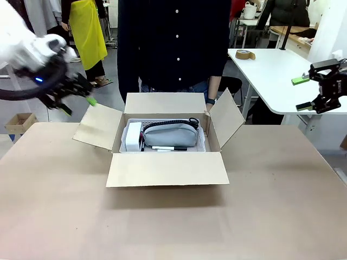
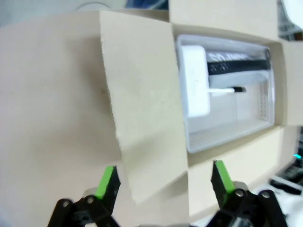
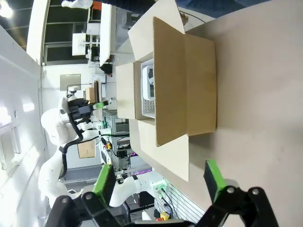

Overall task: Pack the gift set into the box.
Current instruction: Lift both hands away from the flaps of the Package Box, then press and hold the closed box until the human finishes sealing it.

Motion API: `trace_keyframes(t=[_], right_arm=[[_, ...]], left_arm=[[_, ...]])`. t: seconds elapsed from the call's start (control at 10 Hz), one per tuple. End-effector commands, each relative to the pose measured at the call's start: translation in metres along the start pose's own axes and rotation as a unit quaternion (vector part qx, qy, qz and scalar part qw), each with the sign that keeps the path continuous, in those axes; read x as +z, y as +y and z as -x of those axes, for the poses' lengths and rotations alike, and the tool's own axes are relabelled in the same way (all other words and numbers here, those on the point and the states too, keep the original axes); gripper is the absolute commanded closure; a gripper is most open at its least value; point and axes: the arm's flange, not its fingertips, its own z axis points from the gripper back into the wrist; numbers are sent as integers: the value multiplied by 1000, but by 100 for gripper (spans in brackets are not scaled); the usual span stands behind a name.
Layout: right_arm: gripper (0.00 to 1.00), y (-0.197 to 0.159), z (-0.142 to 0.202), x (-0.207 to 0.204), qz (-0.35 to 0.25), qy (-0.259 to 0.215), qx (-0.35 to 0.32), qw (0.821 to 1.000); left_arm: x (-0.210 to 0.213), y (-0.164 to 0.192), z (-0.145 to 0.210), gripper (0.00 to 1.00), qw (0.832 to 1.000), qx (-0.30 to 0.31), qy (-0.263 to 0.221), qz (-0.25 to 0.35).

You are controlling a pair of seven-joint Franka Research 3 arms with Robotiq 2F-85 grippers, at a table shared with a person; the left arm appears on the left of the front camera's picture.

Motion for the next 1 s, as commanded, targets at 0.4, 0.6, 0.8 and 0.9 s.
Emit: trace_keyframes(t=[0.4, 0.6, 0.8, 0.9], right_arm=[[0, 1, 2, 1, 3, 4, -2, 1000], [0, 1, 2, 1, 3, 4, -2, 1000], [0, 1, 2, 1, 3, 4, -2, 1000], [0, 1, 2, 1, 3, 4, -2, 1000]], left_arm=[[31, 209, 42, 0, 891, 149, -55, 425], [81, 145, 53, 0, 956, -2, -14, 293], [81, 145, 53, 0, 956, -2, -14, 293], [81, 145, 53, 0, 956, -2, -14, 293]])
